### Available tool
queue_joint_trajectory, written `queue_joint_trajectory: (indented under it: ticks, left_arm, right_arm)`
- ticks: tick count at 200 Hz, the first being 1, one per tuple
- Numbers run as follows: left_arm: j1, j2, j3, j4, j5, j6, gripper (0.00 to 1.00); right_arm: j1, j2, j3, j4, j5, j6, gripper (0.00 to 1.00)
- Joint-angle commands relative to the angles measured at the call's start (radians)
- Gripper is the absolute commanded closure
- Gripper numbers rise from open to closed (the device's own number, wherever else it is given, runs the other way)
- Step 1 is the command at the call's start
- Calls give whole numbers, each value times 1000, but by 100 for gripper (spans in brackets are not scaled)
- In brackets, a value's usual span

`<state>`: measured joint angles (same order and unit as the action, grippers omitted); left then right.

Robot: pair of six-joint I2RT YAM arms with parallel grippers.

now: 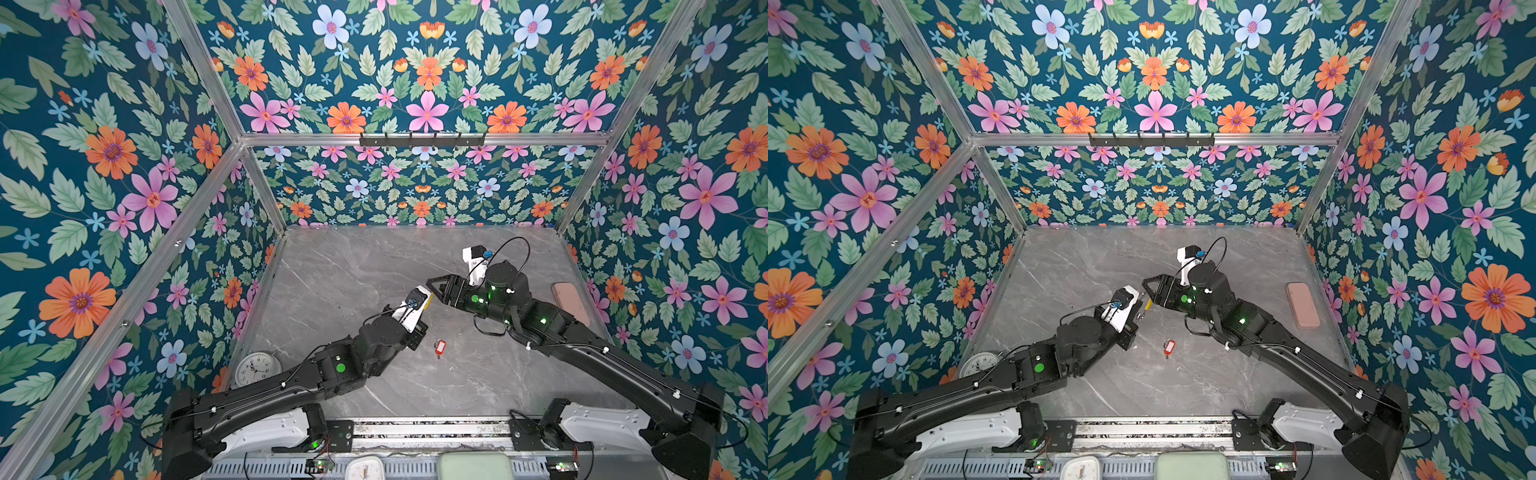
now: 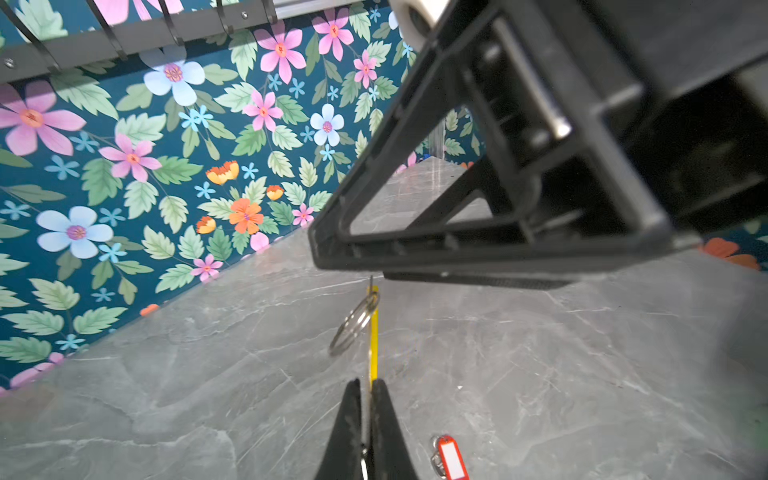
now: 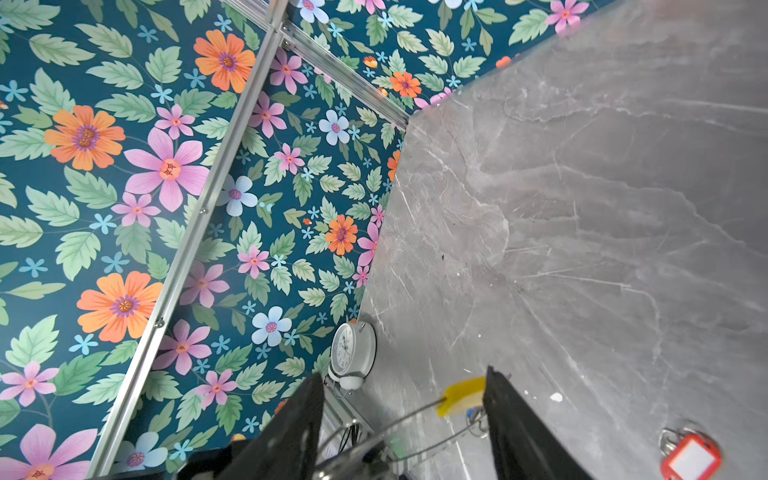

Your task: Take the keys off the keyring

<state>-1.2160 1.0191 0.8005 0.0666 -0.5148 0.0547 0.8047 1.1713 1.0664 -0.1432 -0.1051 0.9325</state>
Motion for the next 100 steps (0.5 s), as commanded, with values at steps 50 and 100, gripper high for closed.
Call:
queue_joint_trajectory:
  ticks: [50,100]
  left_arm:
    - [-87,97,6,124,-248,161,100]
    - [-114,148,21,145,-321,233,100]
  right_arm:
    - [10,36,-19,78,-59,104,50]
    - [10,35,-24,86,-76,115,51]
